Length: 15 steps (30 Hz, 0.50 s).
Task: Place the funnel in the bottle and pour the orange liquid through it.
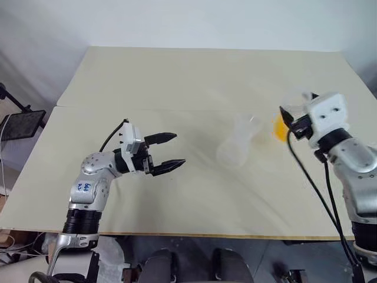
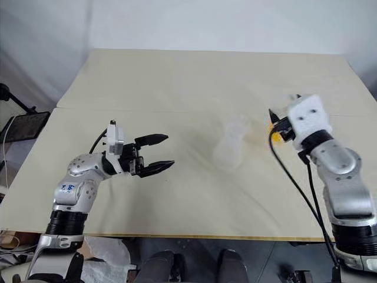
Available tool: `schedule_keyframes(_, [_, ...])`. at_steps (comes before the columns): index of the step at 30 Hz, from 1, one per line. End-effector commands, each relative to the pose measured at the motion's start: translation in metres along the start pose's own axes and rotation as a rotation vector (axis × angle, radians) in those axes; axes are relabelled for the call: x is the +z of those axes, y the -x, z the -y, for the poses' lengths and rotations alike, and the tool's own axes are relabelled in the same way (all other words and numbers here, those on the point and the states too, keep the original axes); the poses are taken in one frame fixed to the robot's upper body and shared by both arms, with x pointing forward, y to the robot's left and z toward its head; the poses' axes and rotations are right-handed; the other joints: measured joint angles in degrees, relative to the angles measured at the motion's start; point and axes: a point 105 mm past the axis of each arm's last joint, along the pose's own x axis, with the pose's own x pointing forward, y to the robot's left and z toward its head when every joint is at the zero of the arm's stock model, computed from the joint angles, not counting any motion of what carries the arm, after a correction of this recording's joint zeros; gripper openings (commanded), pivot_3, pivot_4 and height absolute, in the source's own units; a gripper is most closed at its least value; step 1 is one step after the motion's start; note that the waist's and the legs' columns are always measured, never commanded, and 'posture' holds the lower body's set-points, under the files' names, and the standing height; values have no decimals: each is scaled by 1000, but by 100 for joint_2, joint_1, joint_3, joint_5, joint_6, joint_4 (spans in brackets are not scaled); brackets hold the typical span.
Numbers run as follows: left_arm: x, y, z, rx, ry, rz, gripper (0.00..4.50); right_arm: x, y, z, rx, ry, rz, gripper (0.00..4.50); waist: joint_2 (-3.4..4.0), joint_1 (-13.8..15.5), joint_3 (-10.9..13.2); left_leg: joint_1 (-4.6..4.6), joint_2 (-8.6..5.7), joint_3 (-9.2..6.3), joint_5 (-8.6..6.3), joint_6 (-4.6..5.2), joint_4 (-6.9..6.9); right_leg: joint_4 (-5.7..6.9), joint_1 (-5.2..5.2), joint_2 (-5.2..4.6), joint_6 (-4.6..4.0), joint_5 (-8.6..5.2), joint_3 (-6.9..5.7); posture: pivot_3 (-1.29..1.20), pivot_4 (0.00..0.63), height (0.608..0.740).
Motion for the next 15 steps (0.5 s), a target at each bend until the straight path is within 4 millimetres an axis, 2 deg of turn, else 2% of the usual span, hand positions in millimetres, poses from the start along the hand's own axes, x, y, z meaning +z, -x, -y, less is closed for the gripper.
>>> schedule_keyframes(1, [8,-8,1,-9,-33,35,4500,39,0,7,-34,177,153,2797,0,-12,0,0,1,2,0,0,0,-2,0,1,0,0,0,0,150,740])
schedule_keyframes(8, [7,-20,4,-8,-34,51,4500,48,-2,-10,6,377,222,2797,-1,-24,0,0,3,2,1,-1,-1,-3,0,5,0,0,-4,0,150,740])
schedule_keyframes(15, [6,-23,7,-7,-26,64,4500,51,-2,-17,-21,513,262,2797,-1,-23,1,0,4,2,1,-1,-1,-3,0,5,0,0,-5,0,150,740])
